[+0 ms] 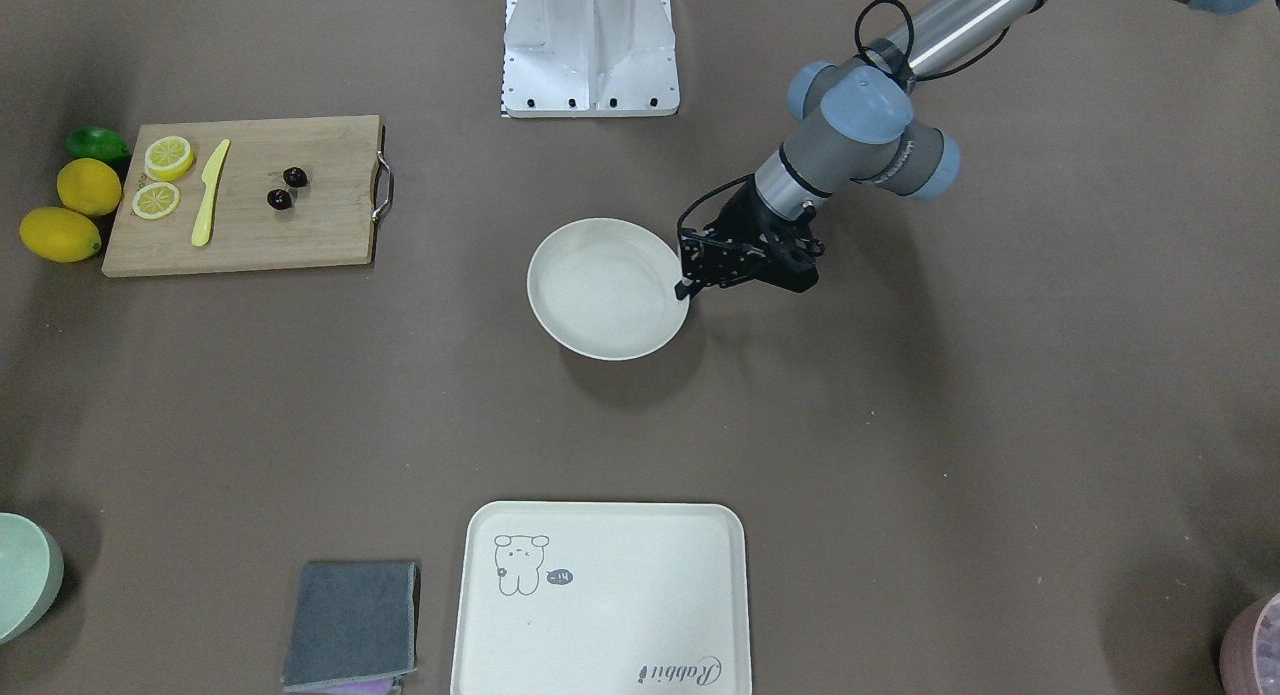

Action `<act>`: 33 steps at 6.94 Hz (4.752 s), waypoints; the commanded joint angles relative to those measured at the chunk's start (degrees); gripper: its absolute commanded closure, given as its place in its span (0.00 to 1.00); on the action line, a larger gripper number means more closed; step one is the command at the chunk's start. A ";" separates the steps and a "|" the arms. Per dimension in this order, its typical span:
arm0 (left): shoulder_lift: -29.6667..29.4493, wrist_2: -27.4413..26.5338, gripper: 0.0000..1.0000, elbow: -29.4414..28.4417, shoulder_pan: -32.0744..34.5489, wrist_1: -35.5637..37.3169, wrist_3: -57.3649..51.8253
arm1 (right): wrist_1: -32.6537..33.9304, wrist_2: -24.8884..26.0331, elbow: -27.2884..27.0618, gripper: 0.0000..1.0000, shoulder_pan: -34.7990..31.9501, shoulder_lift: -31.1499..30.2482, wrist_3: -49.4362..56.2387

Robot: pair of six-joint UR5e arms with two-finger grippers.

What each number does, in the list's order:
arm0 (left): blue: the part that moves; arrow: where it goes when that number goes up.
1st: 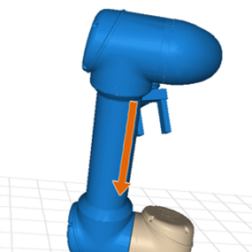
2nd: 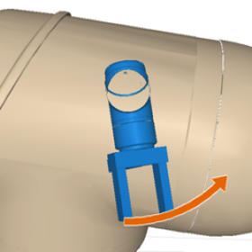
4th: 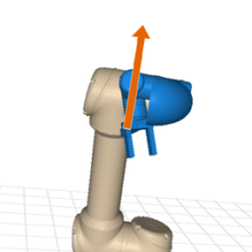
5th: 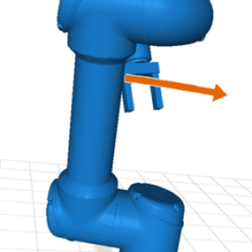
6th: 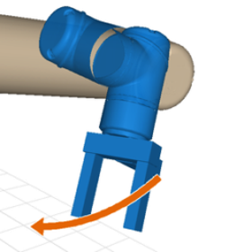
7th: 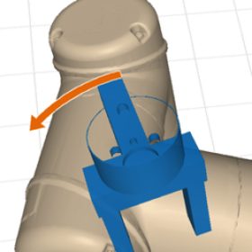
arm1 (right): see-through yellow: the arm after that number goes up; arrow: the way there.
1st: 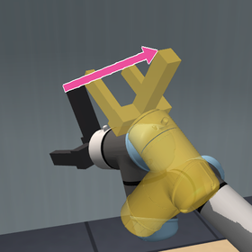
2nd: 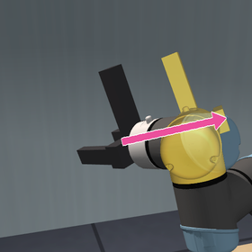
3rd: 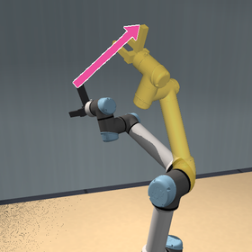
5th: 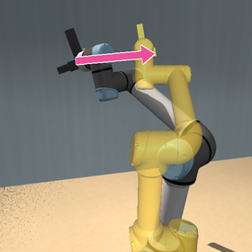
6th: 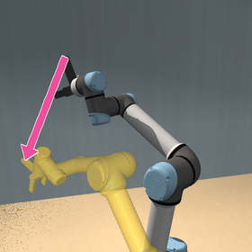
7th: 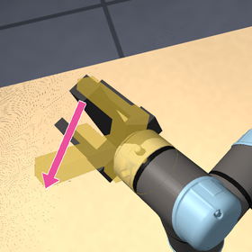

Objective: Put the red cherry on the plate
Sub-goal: 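Slide the white plate with the left gripper toward the table center, then release the plate and withdraw the left arm while the right arm moves in, then lower the right gripper over the dark cherries on the cutting board, then close the right gripper on the cherries and lift them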

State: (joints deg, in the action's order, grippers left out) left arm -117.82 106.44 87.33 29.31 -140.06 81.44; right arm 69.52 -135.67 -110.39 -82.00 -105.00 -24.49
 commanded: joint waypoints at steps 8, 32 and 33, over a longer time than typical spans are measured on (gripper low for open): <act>13.55 17.11 0.02 28.73 19.59 28.56 -12.47 | -4.65 1.44 -5.68 0.00 11.12 -0.38 -20.78; 28.88 34.98 0.02 12.42 66.05 54.71 -103.85 | -4.04 33.63 -8.43 1.00 57.14 3.31 -45.03; 28.88 34.89 0.02 12.51 66.05 54.71 -103.85 | -4.04 33.28 -8.87 1.00 56.43 3.66 -45.03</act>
State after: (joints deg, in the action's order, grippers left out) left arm -88.95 141.38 99.85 95.36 -85.34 -22.41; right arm 65.48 -101.91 -118.85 -24.53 -101.70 -69.72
